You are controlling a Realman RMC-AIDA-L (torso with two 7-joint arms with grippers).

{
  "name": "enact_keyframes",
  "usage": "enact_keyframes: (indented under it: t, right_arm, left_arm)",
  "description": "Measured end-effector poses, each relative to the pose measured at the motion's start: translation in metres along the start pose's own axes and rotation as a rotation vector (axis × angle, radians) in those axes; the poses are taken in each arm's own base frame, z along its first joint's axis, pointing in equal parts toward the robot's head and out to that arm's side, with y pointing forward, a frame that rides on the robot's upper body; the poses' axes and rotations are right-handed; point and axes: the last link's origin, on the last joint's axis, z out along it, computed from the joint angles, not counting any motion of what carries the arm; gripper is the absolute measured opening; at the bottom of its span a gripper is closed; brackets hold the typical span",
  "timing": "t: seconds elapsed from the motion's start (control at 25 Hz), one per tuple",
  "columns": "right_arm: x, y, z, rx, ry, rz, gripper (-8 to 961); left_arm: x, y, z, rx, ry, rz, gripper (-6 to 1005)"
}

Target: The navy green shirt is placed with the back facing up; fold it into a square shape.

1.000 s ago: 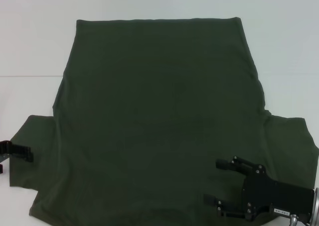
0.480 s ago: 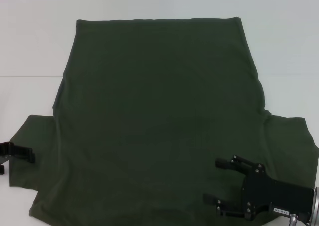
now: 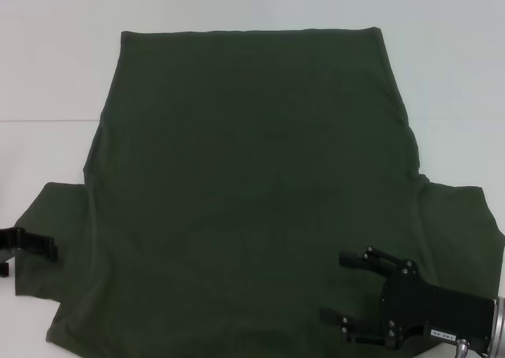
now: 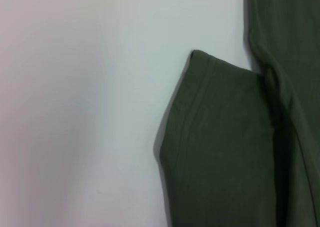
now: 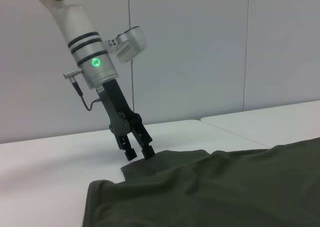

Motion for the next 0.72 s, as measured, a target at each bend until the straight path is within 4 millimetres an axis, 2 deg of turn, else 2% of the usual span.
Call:
enact_keyframes:
  t: [0.72]
  right_arm:
    - [0.0005, 0.0005, -0.0003, -0.001, 0.001, -0.001, 913]
  left_arm:
    - [-0.003, -0.0024, 0.0027, 0.0, -0.003, -0.01, 910]
